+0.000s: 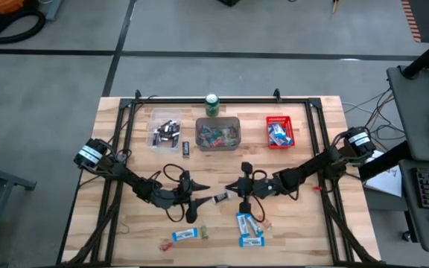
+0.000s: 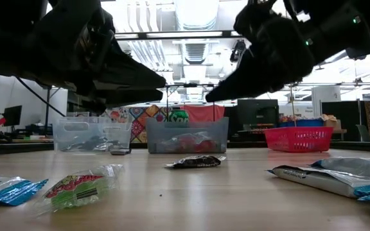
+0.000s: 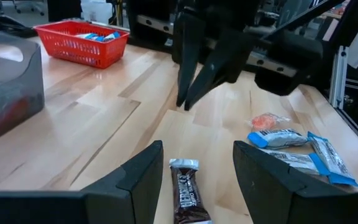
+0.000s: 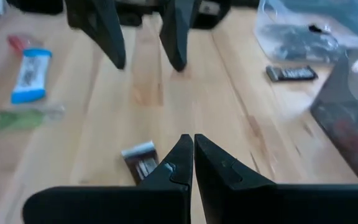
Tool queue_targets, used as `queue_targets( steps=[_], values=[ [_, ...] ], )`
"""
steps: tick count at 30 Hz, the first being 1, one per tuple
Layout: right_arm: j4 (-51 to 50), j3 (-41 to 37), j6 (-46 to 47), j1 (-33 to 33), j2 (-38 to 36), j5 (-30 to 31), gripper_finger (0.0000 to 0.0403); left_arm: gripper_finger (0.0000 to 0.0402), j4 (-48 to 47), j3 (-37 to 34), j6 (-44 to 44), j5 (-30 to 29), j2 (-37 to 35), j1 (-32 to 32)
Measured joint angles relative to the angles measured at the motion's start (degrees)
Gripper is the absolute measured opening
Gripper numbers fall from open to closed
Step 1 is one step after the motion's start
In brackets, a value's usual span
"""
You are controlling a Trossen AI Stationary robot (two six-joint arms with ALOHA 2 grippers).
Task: Organize candy in baskets
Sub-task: Put the brown chocolate bar into the transparent bin
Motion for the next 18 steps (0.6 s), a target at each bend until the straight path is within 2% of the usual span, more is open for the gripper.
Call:
queue_targets(
  steps=[6,12,18],
  values=[
    [-5.07,-0.02,1.78,-0.25,-0.15,0.00,0.0009,0.0178,0.72,1.24,-0.85,-1.10,4.87,0.00],
    [-5.23,-0.02,2.05,-0.22,-0.15,-0.02,0.0009,0.0178,14.26,5.00,10.90,-1.04,13.62,0.64],
    [-5.31,-0.02,2.92,-0.16,-0.15,-0.52,0.0009,0.0178,21.19,5.51,9.44,0.59,20.19,1.81]
  ],
)
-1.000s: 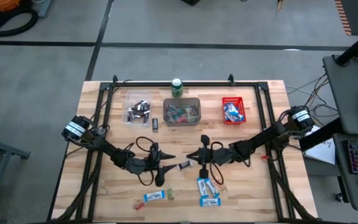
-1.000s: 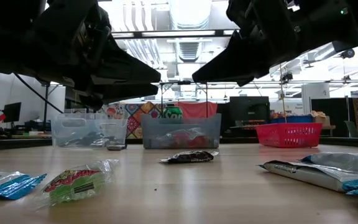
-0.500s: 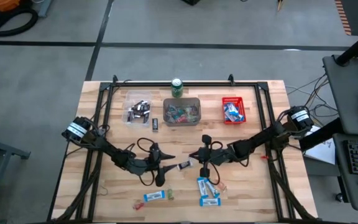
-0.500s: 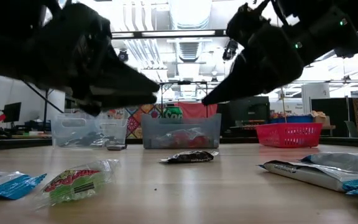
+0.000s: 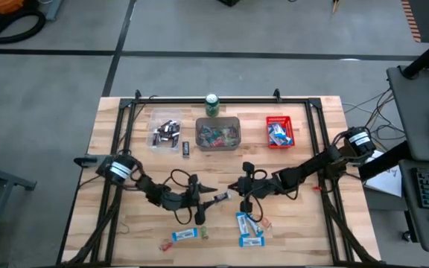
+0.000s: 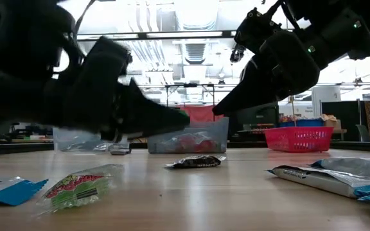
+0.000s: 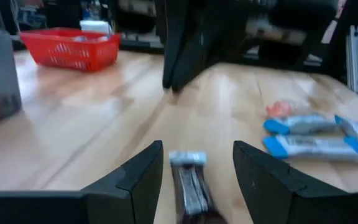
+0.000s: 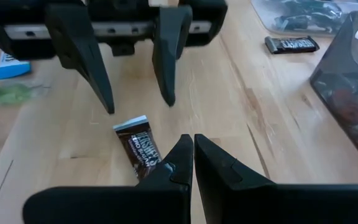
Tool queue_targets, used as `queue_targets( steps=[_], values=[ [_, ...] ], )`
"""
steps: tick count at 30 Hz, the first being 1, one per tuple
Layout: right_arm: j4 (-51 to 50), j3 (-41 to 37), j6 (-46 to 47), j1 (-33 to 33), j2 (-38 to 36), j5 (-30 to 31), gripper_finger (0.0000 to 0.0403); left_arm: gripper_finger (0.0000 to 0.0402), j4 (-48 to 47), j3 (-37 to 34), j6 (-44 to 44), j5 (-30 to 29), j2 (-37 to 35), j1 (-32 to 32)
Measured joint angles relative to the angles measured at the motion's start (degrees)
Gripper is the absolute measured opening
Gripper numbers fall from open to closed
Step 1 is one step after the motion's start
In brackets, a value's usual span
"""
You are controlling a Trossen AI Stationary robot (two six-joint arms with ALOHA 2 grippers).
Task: Organize candy in baskets
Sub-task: Put the brown chocolate bar into the transparent bin
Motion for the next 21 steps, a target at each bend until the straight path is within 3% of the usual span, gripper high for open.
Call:
queue_targets(
  steps=[5,11,21],
  values=[
    [0.04,0.00,-0.40,-0.26,0.00,-0.09,0.0009,0.0178,0.71,-0.11,1.52,0.40,1.98,0.49],
    [0.06,0.00,-0.42,-0.39,0.00,-0.07,0.0009,0.0178,-3.40,-0.60,3.40,4.86,1.56,0.62],
    [0.47,0.04,-0.46,-0.52,0.00,0.00,0.0009,0.0178,-9.75,-0.14,-1.40,2.00,1.43,1.25]
  ],
)
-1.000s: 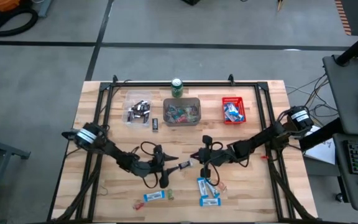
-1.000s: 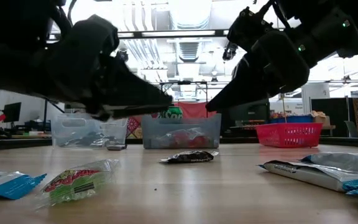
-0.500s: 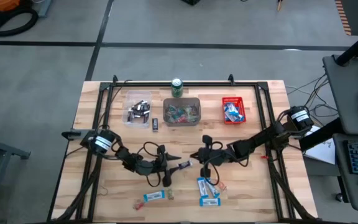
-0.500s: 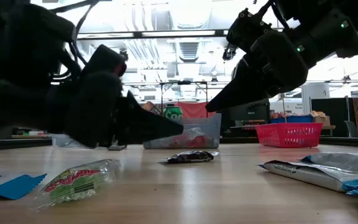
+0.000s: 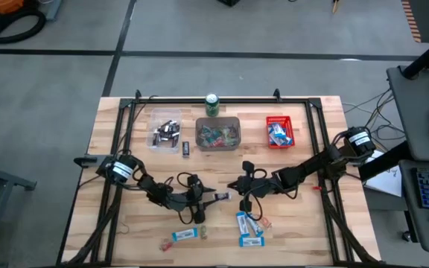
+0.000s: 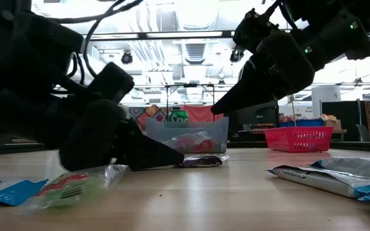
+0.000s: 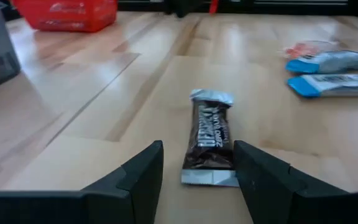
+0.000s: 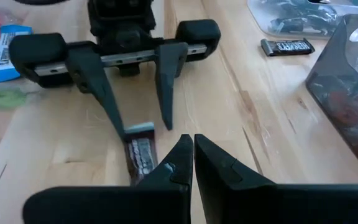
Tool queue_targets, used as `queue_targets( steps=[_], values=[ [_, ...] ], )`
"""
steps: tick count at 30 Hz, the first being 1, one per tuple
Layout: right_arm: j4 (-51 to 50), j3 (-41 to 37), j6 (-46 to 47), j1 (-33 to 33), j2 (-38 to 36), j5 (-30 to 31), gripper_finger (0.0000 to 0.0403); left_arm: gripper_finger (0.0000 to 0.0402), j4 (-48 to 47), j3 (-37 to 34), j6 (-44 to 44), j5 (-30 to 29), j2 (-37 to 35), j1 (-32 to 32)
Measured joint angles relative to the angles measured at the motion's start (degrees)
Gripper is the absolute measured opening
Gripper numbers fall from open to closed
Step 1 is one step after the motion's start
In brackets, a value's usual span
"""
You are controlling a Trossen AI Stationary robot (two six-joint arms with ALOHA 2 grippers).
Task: Organize candy in baskets
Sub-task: Put the brown chocolate bar into the transparent bin
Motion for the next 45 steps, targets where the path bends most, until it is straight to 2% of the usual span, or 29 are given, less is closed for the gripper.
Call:
queue_targets(
  steps=[5,13,17,23,29,38,41,45],
  values=[
    [-0.02,0.02,0.02,0.00,0.00,0.00,0.0009,0.0174,-2.16,0.93,-0.54,-0.22,-0.04,0.33],
    [-0.04,0.02,0.00,0.00,0.00,0.00,0.0009,0.0131,-3.56,1.38,-0.47,0.95,-0.04,0.33],
    [-0.04,0.04,0.01,0.00,0.00,-0.07,0.0009,0.0094,-3.65,1.36,-0.38,1.03,-0.04,0.35],
    [-0.26,0.04,0.75,0.02,-1.29,-2.93,0.0009,0.0008,-3.80,0.44,-0.71,0.44,-0.64,0.35],
    [-2.45,0.11,1.54,0.13,-5.32,-2.97,0.0009,0.0001,-3.38,-2.74,-0.69,0.66,-3.65,0.18],
    [-7.60,0.13,3.32,0.70,-8.83,-3.17,0.0009,0.0000,-2.62,-10.25,-1.00,0.77,-13.61,-0.06],
    [-9.45,0.11,4.36,0.68,-8.98,-5.49,0.0009,0.0000,-2.46,-10.80,-0.94,0.88,-15.33,-0.06],
    [-9.98,0.11,5.07,0.72,-9.03,-8.27,0.0009,0.0016,-4.02,-7.88,1.18,1.78,-15.07,-0.06]
  ],
)
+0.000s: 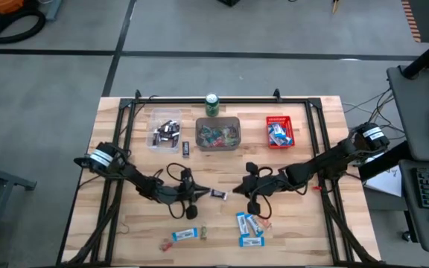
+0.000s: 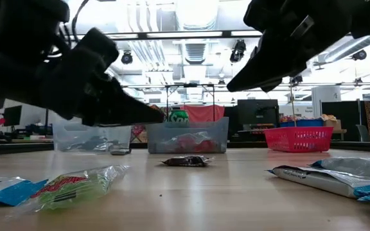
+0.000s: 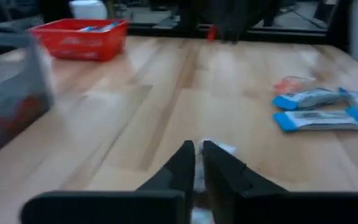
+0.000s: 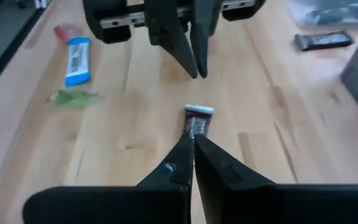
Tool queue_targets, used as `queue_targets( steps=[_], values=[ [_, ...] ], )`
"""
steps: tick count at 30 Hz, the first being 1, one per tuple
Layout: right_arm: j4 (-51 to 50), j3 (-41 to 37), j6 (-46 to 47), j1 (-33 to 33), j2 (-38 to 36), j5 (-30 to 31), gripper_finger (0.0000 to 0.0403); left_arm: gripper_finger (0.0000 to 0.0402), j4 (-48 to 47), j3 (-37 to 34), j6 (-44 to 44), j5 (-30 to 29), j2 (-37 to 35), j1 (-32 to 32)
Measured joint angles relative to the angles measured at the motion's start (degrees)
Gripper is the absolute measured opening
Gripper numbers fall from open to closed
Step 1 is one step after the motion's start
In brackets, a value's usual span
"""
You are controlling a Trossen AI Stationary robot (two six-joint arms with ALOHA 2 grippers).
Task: Organize candy in baskets
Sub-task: Put the brown chocolate bar into the transparent bin
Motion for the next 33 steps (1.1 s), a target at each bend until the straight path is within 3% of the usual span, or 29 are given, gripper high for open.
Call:
queue_targets(
  steps=[3,10,15,20,26,33],
  values=[
    [-0.64,0.00,2.13,-0.03,0.00,-0.92,0.0009,0.0051,-2.46,3.60,1.35,3.30,2.09,0.24],
    [-3.31,-0.02,5.48,0.09,0.00,-5.16,0.0009,0.0161,-4.58,5.73,0.08,1.31,5.45,1.15],
    [-2.93,-0.02,4.93,0.07,0.00,-5.10,0.0009,0.0195,-4.77,5.73,1.13,2.41,7.24,3.19],
    [-3.34,-0.04,4.86,0.04,0.00,-4.91,0.0009,0.0183,-4.82,6.46,0.91,7.54,8.65,3.93],
    [-3.54,-0.04,4.83,0.07,0.00,-5.13,0.0009,0.0145,-4.55,6.57,0.59,7.89,9.72,3.95],
    [-3.37,-0.04,3.89,0.04,0.00,-5.13,0.0009,0.0024,-4.83,6.55,-0.23,7.56,9.87,3.89]
  ],
)
